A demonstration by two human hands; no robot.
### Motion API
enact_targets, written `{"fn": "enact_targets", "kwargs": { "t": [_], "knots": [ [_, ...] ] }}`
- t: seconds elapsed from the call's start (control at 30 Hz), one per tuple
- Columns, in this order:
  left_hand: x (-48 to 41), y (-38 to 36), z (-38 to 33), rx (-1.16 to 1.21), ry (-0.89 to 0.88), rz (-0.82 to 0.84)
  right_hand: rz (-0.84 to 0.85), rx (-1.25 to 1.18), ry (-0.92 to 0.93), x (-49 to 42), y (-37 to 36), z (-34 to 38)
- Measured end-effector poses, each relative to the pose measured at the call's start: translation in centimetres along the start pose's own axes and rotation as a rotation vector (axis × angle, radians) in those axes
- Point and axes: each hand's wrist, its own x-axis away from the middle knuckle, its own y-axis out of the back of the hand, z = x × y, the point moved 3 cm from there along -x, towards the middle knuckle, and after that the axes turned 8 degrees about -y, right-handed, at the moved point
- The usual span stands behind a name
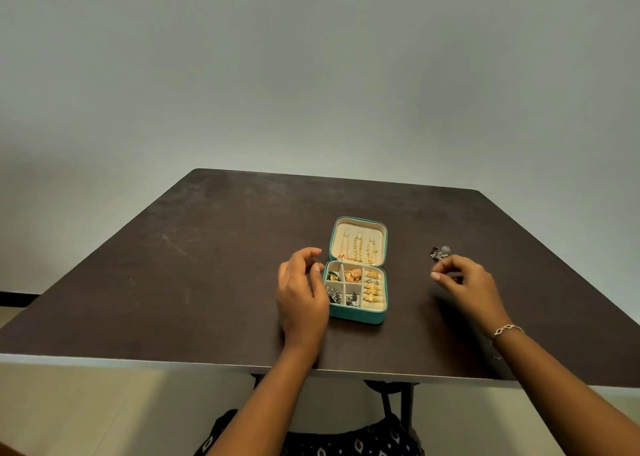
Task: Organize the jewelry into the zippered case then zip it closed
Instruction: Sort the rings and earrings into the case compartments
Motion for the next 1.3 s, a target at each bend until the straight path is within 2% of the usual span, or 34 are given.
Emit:
{"fn": "enact_targets", "kwargs": {
  "t": [0.17, 0.27, 0.37, 0.5, 0.63, 0.8, 0.93, 1.13, 1.3],
  "knots": [
    [2.7, -3.7, -4.4, 0.033, -0.28, 0.106, -0.017, -0.155, -0.269, -1.0, 1.0, -4.3],
    [4.7, -7.2, -6.9, 0.045, -0.534, 0.276, -0.072, -0.224, -0.308, -1.5, 1.2, -5.1],
    [5.7, -10.6, -7.9, 0.007, -0.633, 0.42, -0.111, -0.215, -0.32, -2.2, 1.2, -5.7],
    [5.2, -14.2, -6.9, -0.038, -0.544, 0.463, -0.158, -0.185, -0.335, -3.7, 1.1, -6.5],
    [4.1, -16.3, -5.3, -0.04, -0.36, 0.491, -0.206, -0.19, -0.33, -5.2, 0.7, -6.7],
    [2.0, -18.0, -3.7, -0.051, -0.063, 0.48, -0.153, -0.143, -0.276, -7.2, -0.1, -7.0],
    [0.7, -19.7, -2.5, -0.091, 0.102, 0.487, -0.123, -0.114, -0.265, -8.5, -0.6, -7.3],
    [0.1, -21.2, -2.0, -0.151, 0.142, 0.539, -0.082, 0.067, -0.264, -10.1, -1.4, -7.8],
    [-0.3, -21.5, -2.0, -0.176, 0.182, 0.536, -0.128, 0.038, -0.274, -10.1, -1.4, -7.6]
  ]
}}
